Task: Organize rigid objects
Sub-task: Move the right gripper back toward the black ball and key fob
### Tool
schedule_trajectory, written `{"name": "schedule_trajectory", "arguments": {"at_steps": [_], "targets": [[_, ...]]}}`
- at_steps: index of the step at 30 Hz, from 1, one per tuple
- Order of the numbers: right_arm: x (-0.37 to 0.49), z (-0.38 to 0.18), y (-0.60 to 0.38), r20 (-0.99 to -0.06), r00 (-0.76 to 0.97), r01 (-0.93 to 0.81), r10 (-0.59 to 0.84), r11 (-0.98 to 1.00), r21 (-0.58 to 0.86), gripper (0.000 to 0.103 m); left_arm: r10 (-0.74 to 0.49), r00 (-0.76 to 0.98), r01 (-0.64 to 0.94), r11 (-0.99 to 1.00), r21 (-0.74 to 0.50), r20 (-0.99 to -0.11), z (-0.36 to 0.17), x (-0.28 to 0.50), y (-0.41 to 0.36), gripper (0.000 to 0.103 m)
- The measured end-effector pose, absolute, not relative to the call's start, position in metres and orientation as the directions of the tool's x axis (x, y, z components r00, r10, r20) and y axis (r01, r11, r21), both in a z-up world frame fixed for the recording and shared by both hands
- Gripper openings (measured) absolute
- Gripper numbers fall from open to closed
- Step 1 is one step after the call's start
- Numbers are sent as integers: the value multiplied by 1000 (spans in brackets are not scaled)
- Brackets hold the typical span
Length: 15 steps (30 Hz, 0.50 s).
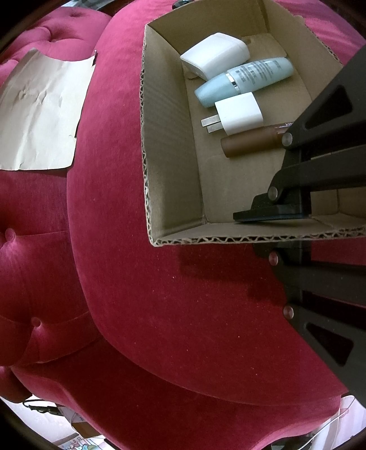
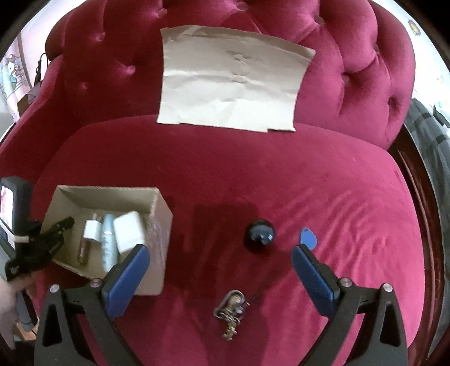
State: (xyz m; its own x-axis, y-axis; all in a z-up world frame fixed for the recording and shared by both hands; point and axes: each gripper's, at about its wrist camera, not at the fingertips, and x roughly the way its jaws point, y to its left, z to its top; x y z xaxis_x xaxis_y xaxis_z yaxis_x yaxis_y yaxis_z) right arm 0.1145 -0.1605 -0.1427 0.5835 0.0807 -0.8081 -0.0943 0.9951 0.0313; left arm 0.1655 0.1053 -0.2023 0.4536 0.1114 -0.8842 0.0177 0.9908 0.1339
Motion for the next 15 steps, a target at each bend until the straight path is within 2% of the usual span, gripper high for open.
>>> {"name": "schedule_trajectory", "arguments": {"at_steps": [15], "targets": [[95,-179,-181,-844,534,-88,57,996,11,103,114,455,19,990,138,-883,-202,165,105,6]]}}
